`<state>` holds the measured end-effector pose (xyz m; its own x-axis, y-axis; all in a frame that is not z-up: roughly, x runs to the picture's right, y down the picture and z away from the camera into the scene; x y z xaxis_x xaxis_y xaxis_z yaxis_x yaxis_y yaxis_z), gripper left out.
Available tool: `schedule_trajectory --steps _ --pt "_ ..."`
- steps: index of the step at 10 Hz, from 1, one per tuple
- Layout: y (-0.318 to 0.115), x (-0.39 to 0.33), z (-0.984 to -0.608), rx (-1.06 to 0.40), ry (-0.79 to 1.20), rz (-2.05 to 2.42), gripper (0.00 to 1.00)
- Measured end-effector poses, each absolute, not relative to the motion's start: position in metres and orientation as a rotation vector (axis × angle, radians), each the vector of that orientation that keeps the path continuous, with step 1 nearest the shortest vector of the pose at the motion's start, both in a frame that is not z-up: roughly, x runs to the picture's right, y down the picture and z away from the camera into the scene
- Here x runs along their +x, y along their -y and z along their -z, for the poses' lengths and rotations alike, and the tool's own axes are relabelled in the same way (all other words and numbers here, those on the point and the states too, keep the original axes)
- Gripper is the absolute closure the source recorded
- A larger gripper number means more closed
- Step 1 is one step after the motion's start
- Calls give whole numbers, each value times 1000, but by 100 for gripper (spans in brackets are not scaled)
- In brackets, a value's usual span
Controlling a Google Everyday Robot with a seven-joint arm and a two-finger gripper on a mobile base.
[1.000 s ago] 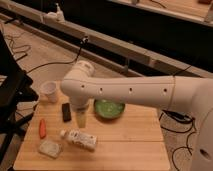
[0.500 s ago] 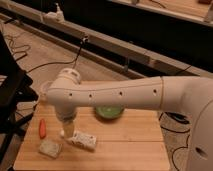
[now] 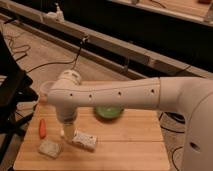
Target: Place the white sponge in the ceramic cup
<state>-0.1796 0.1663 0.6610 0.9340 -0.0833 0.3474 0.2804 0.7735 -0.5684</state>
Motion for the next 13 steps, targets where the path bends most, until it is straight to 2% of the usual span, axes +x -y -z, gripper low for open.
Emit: schedule_trajectory --steps 13 --pt "-290 -313 -733 -887 533 187 20"
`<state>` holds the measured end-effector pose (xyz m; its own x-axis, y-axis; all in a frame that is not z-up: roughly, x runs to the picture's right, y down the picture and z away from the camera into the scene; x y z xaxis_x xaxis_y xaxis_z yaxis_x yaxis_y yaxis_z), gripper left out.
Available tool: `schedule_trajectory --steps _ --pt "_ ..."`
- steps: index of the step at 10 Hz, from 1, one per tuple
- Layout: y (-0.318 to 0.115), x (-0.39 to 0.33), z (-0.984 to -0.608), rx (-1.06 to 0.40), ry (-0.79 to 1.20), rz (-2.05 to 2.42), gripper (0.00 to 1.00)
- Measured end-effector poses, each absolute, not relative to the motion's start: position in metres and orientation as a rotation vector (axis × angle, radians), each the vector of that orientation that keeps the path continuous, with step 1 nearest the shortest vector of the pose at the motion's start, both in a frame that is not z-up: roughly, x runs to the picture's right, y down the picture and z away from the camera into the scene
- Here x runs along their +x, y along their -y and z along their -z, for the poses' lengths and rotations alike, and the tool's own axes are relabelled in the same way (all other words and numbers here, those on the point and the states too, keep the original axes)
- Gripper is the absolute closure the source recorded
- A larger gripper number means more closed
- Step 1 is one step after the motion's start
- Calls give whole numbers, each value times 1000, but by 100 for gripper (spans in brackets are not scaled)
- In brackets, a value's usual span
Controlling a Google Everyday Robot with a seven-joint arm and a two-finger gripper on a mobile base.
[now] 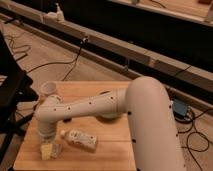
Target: Place the white sponge in the ceramic cup
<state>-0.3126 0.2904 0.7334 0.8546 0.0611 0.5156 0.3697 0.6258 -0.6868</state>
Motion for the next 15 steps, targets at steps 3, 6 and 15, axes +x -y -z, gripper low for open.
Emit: schedule_trajectory --steps 3,6,15 --pt "-298 -318 -757 -838 551 185 20" --pt "-295 -311 -774 -796 553 152 20" --pt "-277 -294 -763 -719 526 149 99"
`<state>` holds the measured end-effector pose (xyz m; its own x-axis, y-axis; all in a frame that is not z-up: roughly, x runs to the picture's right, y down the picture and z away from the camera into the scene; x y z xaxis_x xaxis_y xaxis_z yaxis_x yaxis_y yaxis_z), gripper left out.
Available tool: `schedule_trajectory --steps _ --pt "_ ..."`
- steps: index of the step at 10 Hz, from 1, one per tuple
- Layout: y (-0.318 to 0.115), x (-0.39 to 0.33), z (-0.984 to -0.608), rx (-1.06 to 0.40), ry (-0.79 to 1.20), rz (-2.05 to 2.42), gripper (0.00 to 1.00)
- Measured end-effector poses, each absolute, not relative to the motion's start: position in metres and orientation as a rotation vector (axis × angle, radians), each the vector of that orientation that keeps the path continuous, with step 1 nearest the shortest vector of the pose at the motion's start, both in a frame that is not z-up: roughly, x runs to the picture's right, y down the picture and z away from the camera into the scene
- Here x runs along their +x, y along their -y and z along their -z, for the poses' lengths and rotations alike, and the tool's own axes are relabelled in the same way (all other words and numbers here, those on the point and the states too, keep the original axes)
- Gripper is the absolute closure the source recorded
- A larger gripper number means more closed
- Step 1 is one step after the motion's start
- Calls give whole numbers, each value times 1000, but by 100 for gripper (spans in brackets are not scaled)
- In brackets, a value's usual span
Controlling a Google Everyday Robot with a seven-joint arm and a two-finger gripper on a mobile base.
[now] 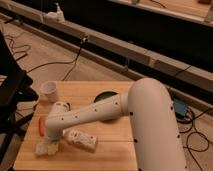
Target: Place the white sponge in the ceramic cup
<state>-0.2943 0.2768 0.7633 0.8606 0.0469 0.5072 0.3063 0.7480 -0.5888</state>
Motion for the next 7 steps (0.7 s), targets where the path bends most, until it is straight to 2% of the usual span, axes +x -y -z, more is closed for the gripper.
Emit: schedule_trajectory --steps 3,7 --pt "-228 -295 -746 -650 536 141 100" --pt "-113 -295 -726 -517 545 90 100"
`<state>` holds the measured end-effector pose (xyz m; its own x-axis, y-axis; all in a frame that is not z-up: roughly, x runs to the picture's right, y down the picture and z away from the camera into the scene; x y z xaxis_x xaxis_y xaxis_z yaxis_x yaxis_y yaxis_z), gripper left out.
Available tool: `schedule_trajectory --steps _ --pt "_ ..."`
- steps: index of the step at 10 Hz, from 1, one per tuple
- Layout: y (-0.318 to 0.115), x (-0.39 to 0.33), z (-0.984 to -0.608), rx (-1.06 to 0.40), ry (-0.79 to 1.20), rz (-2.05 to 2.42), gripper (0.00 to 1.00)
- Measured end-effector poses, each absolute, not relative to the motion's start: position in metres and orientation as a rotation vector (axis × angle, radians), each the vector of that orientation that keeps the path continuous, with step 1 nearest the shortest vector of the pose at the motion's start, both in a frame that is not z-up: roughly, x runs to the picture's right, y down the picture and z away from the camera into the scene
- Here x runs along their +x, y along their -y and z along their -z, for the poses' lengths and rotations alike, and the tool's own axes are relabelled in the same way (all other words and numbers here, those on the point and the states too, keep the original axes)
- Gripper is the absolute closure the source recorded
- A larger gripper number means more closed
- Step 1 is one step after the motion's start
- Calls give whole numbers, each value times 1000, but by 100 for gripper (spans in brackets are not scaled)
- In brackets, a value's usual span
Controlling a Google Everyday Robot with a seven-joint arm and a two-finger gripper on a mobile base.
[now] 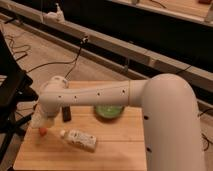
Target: Place the white sponge in the ceramic cup
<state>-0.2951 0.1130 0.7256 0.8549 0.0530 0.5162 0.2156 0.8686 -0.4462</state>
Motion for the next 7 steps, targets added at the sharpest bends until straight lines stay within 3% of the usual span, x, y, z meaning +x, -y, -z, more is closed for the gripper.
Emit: schedule_trajectory --steps 2,3,7 --pt "-38 -299 -710 -426 583 33 100" --pt "-20 -300 -704 -401 593 23 100" --pt "-12 -302 -700 -390 600 20 100"
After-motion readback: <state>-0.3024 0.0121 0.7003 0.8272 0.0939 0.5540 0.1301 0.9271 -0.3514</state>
